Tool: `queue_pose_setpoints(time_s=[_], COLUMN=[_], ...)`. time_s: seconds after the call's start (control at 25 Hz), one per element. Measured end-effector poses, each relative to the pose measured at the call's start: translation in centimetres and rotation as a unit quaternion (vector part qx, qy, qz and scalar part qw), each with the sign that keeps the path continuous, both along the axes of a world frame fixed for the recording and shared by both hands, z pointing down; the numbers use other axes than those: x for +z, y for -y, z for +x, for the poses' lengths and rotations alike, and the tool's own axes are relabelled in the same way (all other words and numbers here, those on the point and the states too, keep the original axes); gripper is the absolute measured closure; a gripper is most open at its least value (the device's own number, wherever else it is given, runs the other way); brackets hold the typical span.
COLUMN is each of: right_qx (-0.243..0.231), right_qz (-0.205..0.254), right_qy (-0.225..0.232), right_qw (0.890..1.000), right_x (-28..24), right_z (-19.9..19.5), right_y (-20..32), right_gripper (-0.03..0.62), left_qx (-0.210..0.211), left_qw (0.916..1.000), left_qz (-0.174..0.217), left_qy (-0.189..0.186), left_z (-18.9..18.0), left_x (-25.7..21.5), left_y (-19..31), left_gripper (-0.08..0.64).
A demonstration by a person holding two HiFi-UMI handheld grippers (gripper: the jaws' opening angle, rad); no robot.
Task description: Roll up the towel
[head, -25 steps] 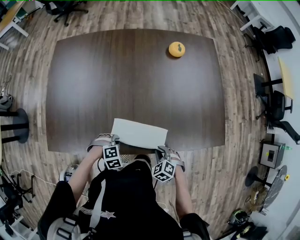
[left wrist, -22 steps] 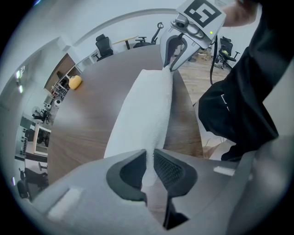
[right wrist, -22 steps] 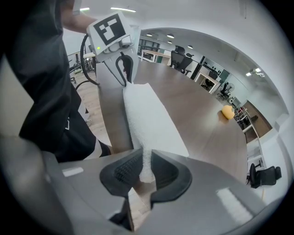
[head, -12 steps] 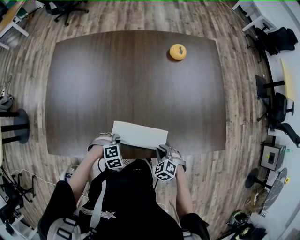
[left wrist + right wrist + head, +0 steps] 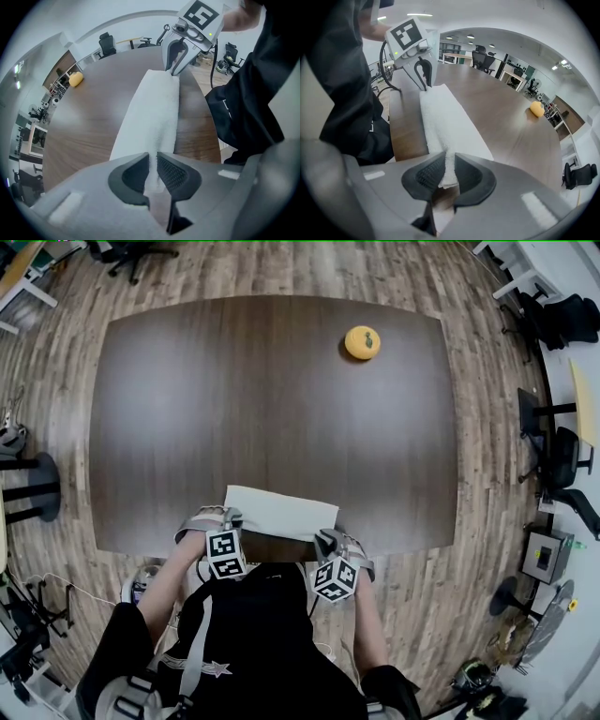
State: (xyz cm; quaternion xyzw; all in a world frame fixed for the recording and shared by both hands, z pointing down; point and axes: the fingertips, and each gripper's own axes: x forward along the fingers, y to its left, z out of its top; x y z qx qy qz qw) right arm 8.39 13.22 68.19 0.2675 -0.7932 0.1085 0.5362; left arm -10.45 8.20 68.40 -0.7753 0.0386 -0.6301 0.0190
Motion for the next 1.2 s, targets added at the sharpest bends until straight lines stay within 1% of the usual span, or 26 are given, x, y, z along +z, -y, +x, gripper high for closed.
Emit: queue_pose_setpoints(time_s=[0.28, 0.4, 0.6, 0.8, 1.0, 1.2], right_qx=[0.000, 0.007, 0.028, 0.029, 0.023, 0.017], right_qz=[-0.001, 0.009, 0.038, 0.056, 0.073, 0.072], right_qy=[0.000, -0.005, -0.015, -0.020, -0.022, -0.020], right_qw=[1.000, 1.000, 0.999, 0.998, 0.997, 0.997], right_x=[0.3, 0.1, -0.6, -1.6, -2.7, -3.0], right_z=[0.0, 0.1, 0.7, 0.9, 0.4, 0.0], right_y=[0.1, 0.2, 0.6, 0.1, -0.9, -2.3], right_gripper=[0.525, 0.518, 0.436, 0.393, 0.391, 0.391], left_qx=[-0.007, -0.016, -0.029, -0.033, -0.032, -0.030], left_qw=[1.0000, 0.9998, 0.9990, 0.9973, 0.9962, 0.9964], left_qz=[-0.001, 0.006, 0.031, 0.059, 0.072, 0.067], left_qy=[-0.002, -0.005, -0.017, -0.027, -0.037, -0.042], left_z=[0.0, -0.1, 0.0, 0.3, 0.4, 0.8], left_x=[0.1, -0.1, -1.0, -2.5, -3.4, -3.9], left_y=[0.1, 0.2, 0.8, 0.9, 0.0, -1.6], left_gripper=[0.492, 0.478, 0.420, 0.413, 0.413, 0.413])
